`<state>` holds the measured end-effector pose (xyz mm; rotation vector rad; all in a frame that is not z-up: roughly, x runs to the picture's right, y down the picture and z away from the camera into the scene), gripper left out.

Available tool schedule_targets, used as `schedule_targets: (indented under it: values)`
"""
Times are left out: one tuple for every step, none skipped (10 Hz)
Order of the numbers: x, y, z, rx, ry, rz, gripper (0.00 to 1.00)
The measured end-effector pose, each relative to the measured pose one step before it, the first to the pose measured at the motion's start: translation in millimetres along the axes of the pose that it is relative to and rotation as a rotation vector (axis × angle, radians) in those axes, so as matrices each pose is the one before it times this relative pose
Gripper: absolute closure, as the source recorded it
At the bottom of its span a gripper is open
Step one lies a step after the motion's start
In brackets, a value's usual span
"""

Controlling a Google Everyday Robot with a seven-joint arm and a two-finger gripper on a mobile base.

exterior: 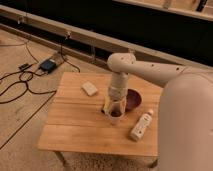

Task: Place the pepper in the ceramic cup

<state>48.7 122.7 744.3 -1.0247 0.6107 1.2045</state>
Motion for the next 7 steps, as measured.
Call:
schedule_targets:
  values:
    - [-0.01, 0.39, 0.64, 0.00011, -0.00016, 0.00000, 0.24]
    - [-0.54, 0.41, 0.74, 0.00054, -0.00259, 0.00215, 0.24]
    - [-0.99, 0.04, 0.00, 0.00031, -0.00427, 0.00220, 0.24]
    - [-0.75, -0.03, -0.44, 0.00012, -0.00423, 0.00196, 0.24]
    - [-0.17, 0.12, -0.24, -0.00010, -0.00068, -0.00005, 0.24]
    - [0.03, 0.20, 0.19, -0.00011, 0.00039, -0.00047, 0.24]
    - [-0.04, 0.10, -0.16, -0.00007, -0.00031, -0.00008, 0.24]
